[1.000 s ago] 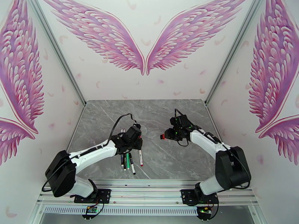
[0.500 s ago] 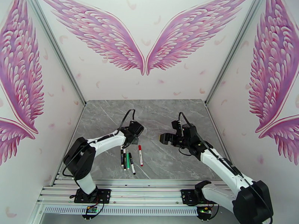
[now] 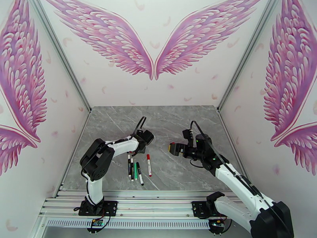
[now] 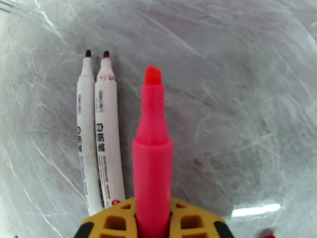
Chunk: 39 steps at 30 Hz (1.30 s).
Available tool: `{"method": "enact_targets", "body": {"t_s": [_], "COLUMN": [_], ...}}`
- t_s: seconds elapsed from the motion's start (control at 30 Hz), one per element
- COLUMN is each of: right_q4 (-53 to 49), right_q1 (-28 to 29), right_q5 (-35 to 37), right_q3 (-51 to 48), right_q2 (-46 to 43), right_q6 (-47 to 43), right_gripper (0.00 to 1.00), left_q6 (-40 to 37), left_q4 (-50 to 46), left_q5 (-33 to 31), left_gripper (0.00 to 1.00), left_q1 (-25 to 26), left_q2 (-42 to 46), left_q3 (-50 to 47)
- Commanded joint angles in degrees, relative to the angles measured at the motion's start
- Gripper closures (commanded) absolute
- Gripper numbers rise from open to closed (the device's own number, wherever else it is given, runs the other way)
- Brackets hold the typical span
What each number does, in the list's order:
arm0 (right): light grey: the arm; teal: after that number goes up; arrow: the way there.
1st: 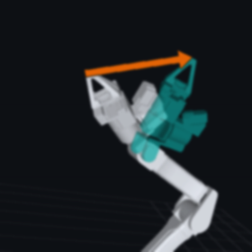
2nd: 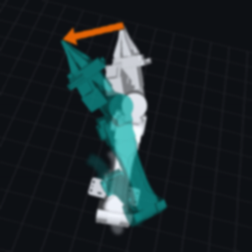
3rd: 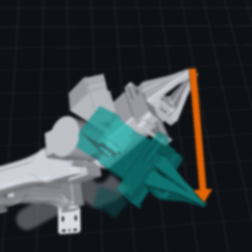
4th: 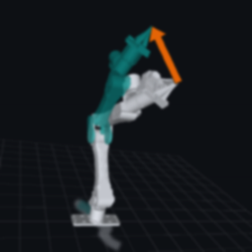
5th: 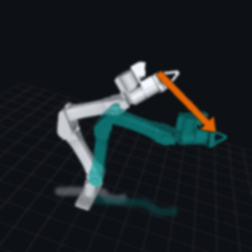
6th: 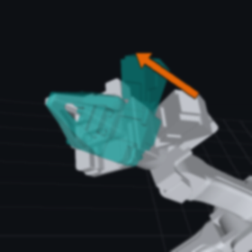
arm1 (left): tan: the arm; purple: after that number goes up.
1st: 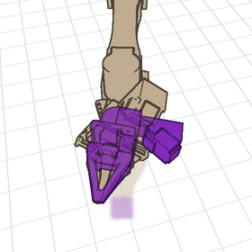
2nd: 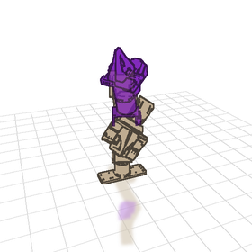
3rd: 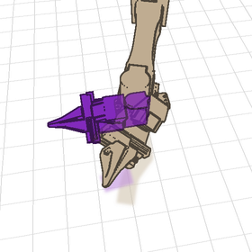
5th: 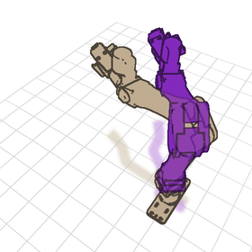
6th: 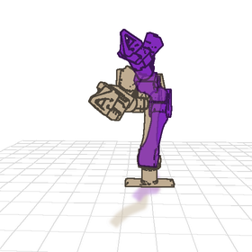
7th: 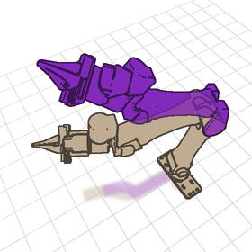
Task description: Open the pen caps
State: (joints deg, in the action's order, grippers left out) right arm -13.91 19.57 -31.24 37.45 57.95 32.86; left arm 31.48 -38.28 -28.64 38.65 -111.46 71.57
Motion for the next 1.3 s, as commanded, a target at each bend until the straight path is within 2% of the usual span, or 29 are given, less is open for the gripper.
{"method": "enact_targets", "body": {"t_s": [0.0, 0.33, 0.6, 0.87, 0.97, 1.07, 1.27], "right_q4": [0.6, 2.3, 2.9, 3.3, 3.5, 3.6, 2.5], "right_q1": [0.4, 0.3, 0.4, 0.5, 0.4, 0.5, 1.9], "right_q5": [0.9, 1.8, 1.1, 0.8, 0.5, 0.1, -0.3], "right_q3": [-1.5, -2.9, -2.6, -3.0, -3.0, -3.1, -2.6], "right_q2": [-1.1, -0.2, 1.1, 1.9, 2.3, 2.4, 2.6], "right_q6": [1.4, 2.7, 3.1, 3.2, 3.3, 3.3, 1.2], "right_gripper": [0.01, 0.01, 0.01, 0.01, 0.01, 0.01, 0.01], "left_q6": [-0.3, -1.9, -2.4, -3.2, -3.2, -2.5, 0.6], "left_q4": [-0.7, 0.4, 0.5, 0.0, -0.7, -1.0, -0.5], "left_q5": [-2.9, -4.2, -4.7, -6.3, -6.4, -4.4, 3.8], "left_gripper": [0.90, 0.86, 0.77, 0.66, 0.66, 0.68, 0.68], "left_q1": [-0.5, -1.4, -1.6, -1.7, -1.7, -1.6, -1.5], "left_q2": [-1.5, -3.6, -3.9, -1.4, 0.2, 3.6, 14.2], "left_q3": [1.9, 1.9, 1.9, 2.0, 2.0, 0.5, -7.9]}}
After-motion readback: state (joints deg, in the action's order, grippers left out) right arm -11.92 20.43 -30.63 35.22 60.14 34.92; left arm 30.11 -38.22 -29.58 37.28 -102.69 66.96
